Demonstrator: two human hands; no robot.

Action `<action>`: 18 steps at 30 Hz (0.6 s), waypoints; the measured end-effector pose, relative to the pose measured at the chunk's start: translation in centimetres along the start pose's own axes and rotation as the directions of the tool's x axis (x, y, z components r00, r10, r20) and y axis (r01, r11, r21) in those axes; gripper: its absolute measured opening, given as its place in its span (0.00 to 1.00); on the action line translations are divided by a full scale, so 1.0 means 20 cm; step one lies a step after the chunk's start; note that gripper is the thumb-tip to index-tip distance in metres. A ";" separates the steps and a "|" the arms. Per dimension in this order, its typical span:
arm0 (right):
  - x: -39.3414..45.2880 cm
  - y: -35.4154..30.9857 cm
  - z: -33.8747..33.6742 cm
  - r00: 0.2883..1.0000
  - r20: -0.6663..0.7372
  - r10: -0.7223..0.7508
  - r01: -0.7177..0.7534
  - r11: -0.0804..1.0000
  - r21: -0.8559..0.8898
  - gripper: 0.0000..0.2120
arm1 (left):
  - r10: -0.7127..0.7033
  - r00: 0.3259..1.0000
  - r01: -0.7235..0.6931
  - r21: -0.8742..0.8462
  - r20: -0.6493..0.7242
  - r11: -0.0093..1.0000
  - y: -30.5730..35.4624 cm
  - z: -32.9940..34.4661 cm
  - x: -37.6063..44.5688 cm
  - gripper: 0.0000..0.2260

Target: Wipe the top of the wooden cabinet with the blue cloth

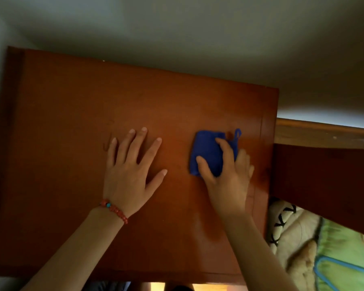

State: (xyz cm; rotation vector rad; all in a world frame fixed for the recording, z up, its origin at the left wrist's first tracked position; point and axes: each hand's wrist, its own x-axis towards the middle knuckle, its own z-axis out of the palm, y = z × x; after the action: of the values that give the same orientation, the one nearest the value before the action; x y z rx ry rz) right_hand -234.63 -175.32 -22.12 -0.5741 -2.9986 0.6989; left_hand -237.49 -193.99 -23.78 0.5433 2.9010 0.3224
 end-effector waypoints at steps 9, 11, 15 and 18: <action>0.50 -0.09 -0.04 1.000 0.031 -0.006 0.003 0.997 0.081 0.24 | -0.008 1.000 0.008 -0.011 -0.006 1.000 -0.01 0.01 0.00 0.27; 0.49 -0.09 -0.06 0.998 0.045 0.039 -0.046 0.986 0.163 0.23 | -0.015 1.000 0.015 -0.015 -0.012 1.000 -0.01 0.02 0.00 0.26; 0.57 -0.17 0.00 0.987 -0.069 0.143 -0.126 0.969 0.214 0.21 | -0.023 0.999 0.023 -0.024 -0.022 0.999 0.00 0.02 0.00 0.26; 0.61 -0.28 0.09 0.989 -0.122 0.078 -0.059 0.987 0.149 0.20 | -0.024 0.999 0.023 -0.024 -0.040 0.999 0.00 0.02 0.00 0.25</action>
State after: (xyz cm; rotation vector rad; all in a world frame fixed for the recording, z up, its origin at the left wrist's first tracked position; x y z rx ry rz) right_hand -248.21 -176.52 -22.21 -0.6887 -2.7940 0.8414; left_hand -237.43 -194.00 -24.19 0.5041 2.9362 0.3686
